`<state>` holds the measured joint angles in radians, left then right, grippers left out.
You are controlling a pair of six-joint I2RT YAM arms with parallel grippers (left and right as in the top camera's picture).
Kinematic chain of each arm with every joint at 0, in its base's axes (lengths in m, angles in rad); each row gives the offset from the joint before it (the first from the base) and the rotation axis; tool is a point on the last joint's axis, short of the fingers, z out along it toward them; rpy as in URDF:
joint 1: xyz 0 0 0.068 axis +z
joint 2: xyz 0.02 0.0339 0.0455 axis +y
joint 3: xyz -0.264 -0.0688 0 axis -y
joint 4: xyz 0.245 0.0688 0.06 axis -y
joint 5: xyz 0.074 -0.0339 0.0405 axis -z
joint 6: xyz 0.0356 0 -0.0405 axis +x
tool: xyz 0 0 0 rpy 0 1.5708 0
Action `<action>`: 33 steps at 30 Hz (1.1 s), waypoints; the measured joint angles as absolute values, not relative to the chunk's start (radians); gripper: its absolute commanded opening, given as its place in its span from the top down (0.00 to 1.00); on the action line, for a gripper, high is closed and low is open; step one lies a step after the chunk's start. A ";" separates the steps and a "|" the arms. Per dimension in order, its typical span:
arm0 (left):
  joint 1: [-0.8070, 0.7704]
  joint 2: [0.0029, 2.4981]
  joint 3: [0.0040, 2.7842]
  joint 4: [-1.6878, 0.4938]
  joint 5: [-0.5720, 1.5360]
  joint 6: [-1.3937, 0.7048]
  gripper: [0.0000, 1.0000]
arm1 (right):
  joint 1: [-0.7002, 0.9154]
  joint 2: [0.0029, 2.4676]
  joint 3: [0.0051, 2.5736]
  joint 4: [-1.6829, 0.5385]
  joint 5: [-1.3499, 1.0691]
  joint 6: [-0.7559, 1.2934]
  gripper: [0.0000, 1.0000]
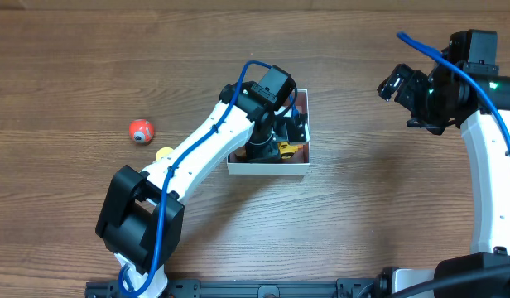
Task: Pack container
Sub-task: 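Carry the excavator over the box and lower it inside, then release the excavator in the box and press it down with left gripper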
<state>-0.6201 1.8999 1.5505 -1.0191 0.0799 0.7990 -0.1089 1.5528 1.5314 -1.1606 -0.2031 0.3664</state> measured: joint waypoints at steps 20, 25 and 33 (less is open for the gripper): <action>-0.620 1.900 1.733 -0.982 0.019 0.511 0.00 | -0.109 1.553 1.531 -1.161 -0.203 0.366 0.00; -0.620 1.898 1.774 -1.031 0.088 0.483 0.30 | -0.109 1.553 1.531 -1.162 -0.203 0.366 0.00; -0.622 1.899 1.774 -1.032 0.224 0.456 0.77 | -0.109 1.553 1.531 -1.161 -0.203 0.366 0.00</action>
<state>-0.6220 1.8988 1.7737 -1.0321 0.2237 0.4557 -0.1089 1.5528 1.5314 -1.1614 -0.2028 0.3660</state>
